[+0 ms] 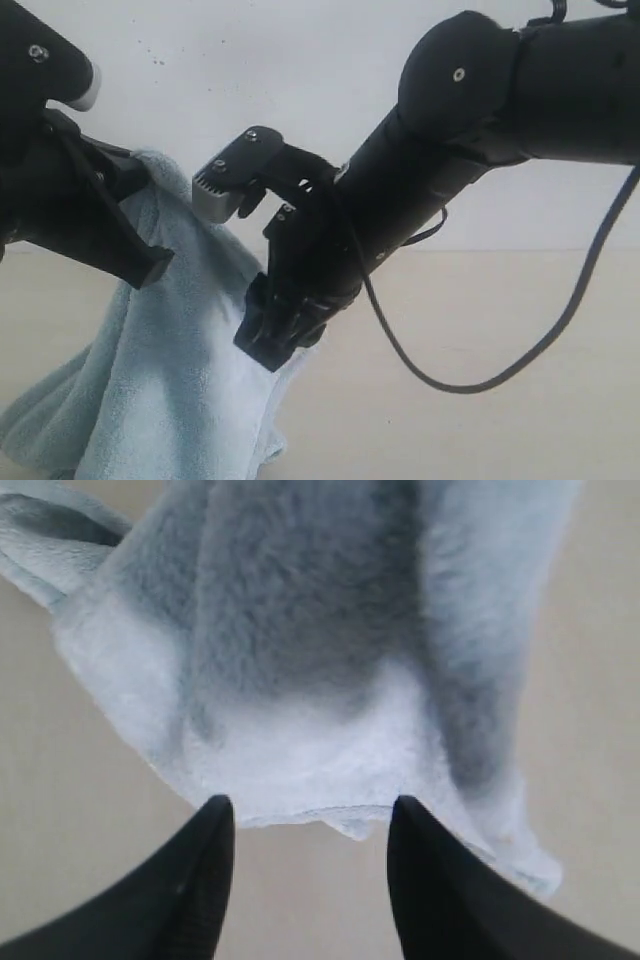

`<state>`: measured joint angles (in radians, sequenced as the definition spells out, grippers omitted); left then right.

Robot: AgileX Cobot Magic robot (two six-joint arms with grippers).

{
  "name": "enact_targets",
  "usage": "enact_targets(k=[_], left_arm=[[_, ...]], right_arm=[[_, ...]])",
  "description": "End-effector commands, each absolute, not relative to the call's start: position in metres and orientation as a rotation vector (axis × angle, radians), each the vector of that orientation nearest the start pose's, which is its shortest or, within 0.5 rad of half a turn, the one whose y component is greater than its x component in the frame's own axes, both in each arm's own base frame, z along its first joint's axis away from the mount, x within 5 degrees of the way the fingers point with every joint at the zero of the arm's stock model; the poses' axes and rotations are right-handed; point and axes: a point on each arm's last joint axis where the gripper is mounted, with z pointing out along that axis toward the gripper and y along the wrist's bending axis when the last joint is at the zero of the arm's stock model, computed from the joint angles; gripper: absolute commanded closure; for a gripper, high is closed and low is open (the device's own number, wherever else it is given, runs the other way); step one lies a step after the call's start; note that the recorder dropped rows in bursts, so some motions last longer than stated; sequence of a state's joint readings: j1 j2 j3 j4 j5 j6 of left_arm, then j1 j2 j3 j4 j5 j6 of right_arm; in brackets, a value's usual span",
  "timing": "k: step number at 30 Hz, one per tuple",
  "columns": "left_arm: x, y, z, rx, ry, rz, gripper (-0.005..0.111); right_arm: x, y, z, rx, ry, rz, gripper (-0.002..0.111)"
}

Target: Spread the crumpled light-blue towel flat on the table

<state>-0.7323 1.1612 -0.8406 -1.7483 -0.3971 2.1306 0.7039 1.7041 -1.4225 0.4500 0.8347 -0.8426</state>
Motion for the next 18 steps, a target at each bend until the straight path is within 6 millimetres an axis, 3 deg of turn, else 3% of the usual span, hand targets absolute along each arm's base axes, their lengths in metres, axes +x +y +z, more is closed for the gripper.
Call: enact_targets(k=[1,4,11,18], left_arm=[[0.213,-0.142,0.334,0.73,1.712,0.137,0.103],[0.212,-0.142,0.33,0.737,1.721,0.135,0.103],[0.213,-0.154,0.316,0.796,1.739,0.036,0.103],[0.218,-0.165,0.303,0.832,1.772,-0.029,0.103]], right_arm=[[0.282,0.242,0.305,-1.476,2.037,0.434,0.062],[0.291,0.229,0.31,-1.413,2.055,0.445,0.062],[0.269,0.239,0.338,-1.46,1.84,0.712,0.062],[0.266,0.241,0.34,-1.5,1.793,0.74,0.062]])
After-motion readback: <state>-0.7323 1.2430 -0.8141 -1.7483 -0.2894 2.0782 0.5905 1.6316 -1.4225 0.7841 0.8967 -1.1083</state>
